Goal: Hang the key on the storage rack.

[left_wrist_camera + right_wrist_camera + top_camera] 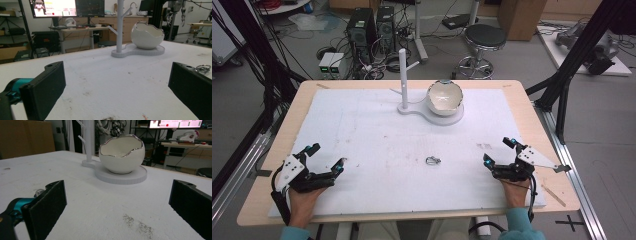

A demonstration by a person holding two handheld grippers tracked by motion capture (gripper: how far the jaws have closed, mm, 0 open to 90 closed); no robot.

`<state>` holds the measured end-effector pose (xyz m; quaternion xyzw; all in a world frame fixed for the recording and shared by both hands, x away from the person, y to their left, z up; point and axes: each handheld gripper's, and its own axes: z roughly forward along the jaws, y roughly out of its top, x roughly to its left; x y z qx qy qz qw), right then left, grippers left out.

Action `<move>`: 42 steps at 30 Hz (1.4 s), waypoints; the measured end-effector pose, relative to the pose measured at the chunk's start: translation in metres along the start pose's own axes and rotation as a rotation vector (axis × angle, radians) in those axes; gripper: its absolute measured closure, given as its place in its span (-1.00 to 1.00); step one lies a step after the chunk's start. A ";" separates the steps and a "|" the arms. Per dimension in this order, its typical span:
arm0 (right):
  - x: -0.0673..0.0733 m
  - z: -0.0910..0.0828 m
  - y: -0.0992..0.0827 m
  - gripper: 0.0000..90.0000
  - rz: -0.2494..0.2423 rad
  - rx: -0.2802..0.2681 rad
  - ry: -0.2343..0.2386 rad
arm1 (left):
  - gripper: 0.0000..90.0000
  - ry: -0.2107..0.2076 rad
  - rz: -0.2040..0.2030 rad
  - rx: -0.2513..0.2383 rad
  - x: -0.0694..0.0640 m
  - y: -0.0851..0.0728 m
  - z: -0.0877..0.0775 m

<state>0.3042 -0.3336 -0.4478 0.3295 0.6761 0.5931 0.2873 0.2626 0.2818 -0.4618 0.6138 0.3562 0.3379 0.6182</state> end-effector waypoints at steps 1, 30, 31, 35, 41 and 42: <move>-0.001 0.000 0.000 -0.99 0.004 -0.002 -0.002 | -0.96 0.000 0.000 0.000 0.000 0.000 0.000; 0.008 0.015 0.032 -0.99 -0.078 0.182 0.077 | -0.96 0.015 0.013 -0.006 -0.002 0.000 -0.001; 0.009 0.016 0.039 -0.99 -0.096 0.188 0.082 | -0.96 0.012 0.010 -0.003 -0.002 0.000 -0.001; 0.013 0.022 0.059 -0.99 -0.127 0.186 0.115 | -0.96 0.014 0.012 0.001 -0.001 0.000 0.000; 0.018 0.042 0.102 -0.99 -0.177 0.245 0.229 | -0.96 0.014 0.010 0.001 -0.001 0.000 0.000; 0.018 0.045 0.106 -0.99 -0.177 0.245 0.243 | -0.96 0.012 0.008 0.001 -0.001 0.000 0.000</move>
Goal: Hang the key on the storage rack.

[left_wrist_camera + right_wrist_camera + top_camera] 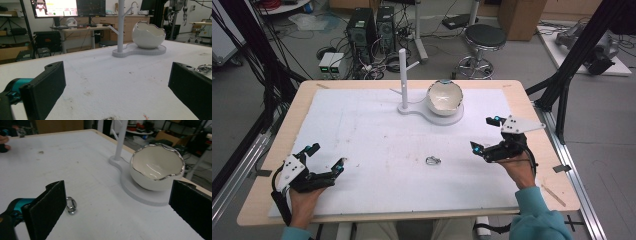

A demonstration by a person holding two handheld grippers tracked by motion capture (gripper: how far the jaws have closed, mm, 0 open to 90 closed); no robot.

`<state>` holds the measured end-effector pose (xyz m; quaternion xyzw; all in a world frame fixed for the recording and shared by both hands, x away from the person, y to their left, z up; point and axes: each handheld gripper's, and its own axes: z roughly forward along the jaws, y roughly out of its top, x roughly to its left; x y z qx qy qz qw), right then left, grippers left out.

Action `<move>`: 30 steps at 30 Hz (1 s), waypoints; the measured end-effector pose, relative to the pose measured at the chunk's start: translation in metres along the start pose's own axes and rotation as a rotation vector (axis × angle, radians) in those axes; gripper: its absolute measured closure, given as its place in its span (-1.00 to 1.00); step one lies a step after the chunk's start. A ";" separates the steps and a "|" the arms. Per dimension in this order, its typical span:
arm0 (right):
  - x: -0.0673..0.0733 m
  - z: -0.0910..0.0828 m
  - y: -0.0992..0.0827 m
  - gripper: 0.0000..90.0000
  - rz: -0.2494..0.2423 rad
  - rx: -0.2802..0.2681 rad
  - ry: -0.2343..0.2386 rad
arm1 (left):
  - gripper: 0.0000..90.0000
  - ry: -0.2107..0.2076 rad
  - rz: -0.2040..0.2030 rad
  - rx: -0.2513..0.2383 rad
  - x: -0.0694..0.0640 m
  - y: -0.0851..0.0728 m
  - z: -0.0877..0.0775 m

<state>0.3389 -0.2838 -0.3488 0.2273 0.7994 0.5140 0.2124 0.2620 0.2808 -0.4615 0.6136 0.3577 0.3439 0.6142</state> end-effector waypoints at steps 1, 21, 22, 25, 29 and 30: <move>-0.001 0.001 0.005 -0.99 -0.001 0.008 0.018 | -0.96 0.001 -0.002 0.001 0.000 0.000 0.000; -0.002 0.053 0.037 -0.91 -0.104 0.238 0.203 | -0.96 -0.004 -0.003 0.007 0.000 0.000 0.000; 0.000 0.056 0.038 -0.89 -0.116 0.256 0.223 | -0.96 -0.005 -0.004 0.006 0.001 0.000 0.000; 0.007 0.065 0.041 -0.89 -0.143 0.292 0.254 | -0.96 -0.005 -0.002 0.006 0.001 0.000 0.000; 0.013 0.077 0.044 -0.90 -0.169 0.321 0.276 | -0.96 -0.009 -0.004 0.004 0.001 0.000 0.000; 0.014 0.079 0.045 -0.92 -0.175 0.331 0.278 | -0.96 -0.009 -0.004 0.004 0.001 0.000 0.000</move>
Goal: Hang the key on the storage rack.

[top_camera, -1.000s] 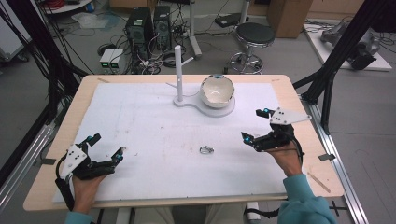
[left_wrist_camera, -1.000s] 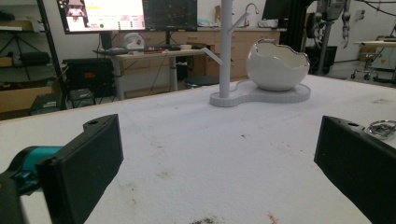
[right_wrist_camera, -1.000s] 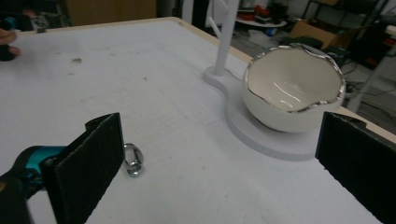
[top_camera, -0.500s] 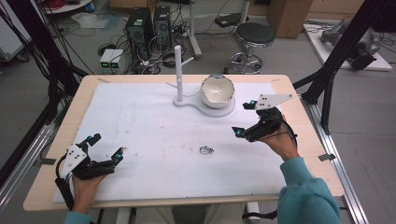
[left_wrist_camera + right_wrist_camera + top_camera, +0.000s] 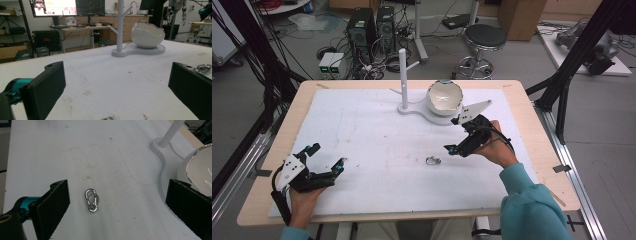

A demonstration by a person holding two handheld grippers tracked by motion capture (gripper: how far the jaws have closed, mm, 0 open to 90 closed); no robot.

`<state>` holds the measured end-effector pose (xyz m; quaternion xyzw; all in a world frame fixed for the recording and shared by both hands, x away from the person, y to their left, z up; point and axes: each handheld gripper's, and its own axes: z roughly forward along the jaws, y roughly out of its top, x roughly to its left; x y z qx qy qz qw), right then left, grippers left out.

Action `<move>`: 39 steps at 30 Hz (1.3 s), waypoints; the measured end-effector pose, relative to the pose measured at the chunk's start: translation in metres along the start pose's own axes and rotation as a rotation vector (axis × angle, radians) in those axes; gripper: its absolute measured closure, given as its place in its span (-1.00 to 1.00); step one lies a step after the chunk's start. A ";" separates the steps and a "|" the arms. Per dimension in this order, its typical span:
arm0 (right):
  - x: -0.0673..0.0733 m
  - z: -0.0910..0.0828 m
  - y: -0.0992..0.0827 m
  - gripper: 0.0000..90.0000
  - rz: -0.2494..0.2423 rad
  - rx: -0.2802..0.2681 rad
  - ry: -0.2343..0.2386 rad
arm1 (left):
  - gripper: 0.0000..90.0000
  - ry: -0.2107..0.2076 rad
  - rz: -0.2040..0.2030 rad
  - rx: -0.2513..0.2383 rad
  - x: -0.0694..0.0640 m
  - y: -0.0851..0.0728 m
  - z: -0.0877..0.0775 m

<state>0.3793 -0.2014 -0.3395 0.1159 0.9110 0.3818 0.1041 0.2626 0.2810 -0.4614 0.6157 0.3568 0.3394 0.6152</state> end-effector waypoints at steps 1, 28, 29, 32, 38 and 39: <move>0.000 0.004 0.002 -0.93 -0.010 0.012 0.001 | -0.96 0.000 0.001 0.001 0.000 0.000 0.000; 0.014 0.073 0.005 -0.93 -0.071 0.312 0.122 | -0.96 0.001 0.003 0.001 0.000 0.000 0.000; 0.013 0.075 0.005 -0.93 -0.081 0.313 0.121 | -0.96 0.000 0.003 0.000 0.000 0.000 0.000; 0.014 0.078 0.004 -0.93 -0.070 0.335 0.135 | -0.96 0.000 0.003 0.000 -0.001 0.000 0.000; 0.014 0.083 0.004 -0.91 -0.075 0.360 0.142 | -0.96 0.000 0.002 0.001 0.000 0.000 0.000; 0.015 0.085 0.004 -0.90 -0.083 0.371 0.144 | -0.96 0.000 0.004 0.001 0.000 0.000 0.000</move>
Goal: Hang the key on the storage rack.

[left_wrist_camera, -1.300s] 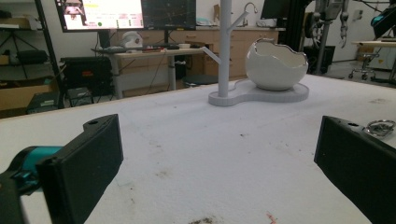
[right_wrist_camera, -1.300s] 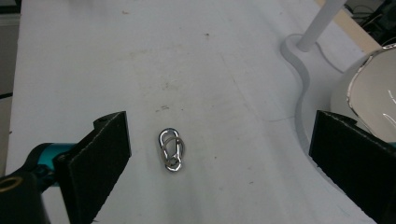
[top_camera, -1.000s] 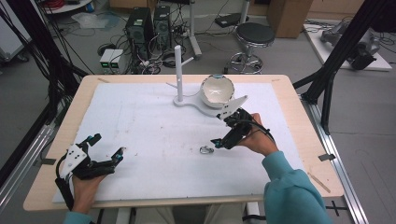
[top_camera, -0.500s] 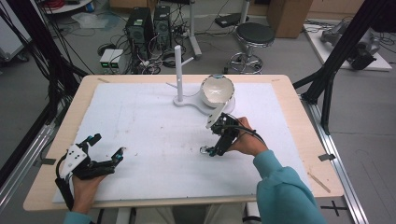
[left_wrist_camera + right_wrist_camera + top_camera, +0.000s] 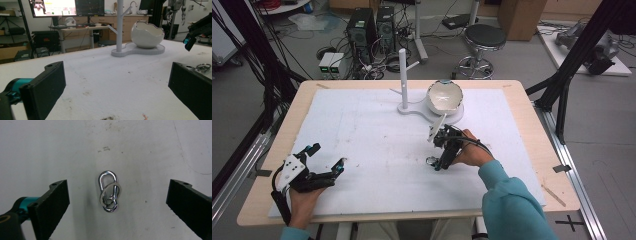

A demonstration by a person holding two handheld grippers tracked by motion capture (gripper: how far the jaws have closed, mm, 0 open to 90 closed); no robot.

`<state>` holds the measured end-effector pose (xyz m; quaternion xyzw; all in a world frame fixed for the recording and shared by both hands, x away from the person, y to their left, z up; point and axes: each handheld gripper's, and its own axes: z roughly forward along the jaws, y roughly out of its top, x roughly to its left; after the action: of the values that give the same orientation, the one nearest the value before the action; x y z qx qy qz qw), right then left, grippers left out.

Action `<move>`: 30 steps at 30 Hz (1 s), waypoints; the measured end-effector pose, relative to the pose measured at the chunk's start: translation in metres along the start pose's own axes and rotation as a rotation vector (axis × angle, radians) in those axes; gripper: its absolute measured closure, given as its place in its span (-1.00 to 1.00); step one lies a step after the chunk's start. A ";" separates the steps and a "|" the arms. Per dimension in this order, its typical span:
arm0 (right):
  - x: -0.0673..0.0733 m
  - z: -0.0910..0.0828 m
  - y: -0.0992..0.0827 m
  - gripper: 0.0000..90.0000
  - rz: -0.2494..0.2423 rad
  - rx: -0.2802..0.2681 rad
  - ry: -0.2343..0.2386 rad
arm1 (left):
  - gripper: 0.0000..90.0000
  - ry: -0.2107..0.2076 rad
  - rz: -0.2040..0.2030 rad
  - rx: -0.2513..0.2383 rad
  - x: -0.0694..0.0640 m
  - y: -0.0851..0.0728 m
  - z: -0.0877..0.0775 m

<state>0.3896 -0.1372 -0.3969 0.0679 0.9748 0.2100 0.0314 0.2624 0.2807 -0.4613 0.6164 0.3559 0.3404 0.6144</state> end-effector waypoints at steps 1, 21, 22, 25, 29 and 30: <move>0.000 0.001 0.000 -0.89 -0.001 0.002 0.007 | -0.96 -0.001 -0.002 0.000 0.000 0.000 0.000; -0.003 0.008 0.002 0.03 -0.002 0.066 0.071 | -0.96 -0.001 0.002 -0.002 0.000 0.000 0.000; -0.003 0.008 0.002 0.07 -0.003 0.070 0.071 | -0.96 -0.002 0.002 -0.001 0.000 0.000 0.000; -0.003 0.008 0.002 0.18 -0.008 0.080 0.073 | -0.96 -0.002 0.001 -0.001 0.000 0.000 0.000; -0.003 0.008 0.002 0.28 -0.011 0.083 0.071 | -0.96 -0.003 0.003 -0.001 0.000 0.000 0.000; -0.003 0.008 0.002 0.28 -0.012 0.086 0.069 | -0.96 -0.003 0.003 -0.001 0.000 0.000 0.000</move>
<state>0.3936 -0.1323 -0.4030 0.0561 0.9839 0.1698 -0.0037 0.2622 0.2805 -0.4614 0.6170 0.3542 0.3406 0.6147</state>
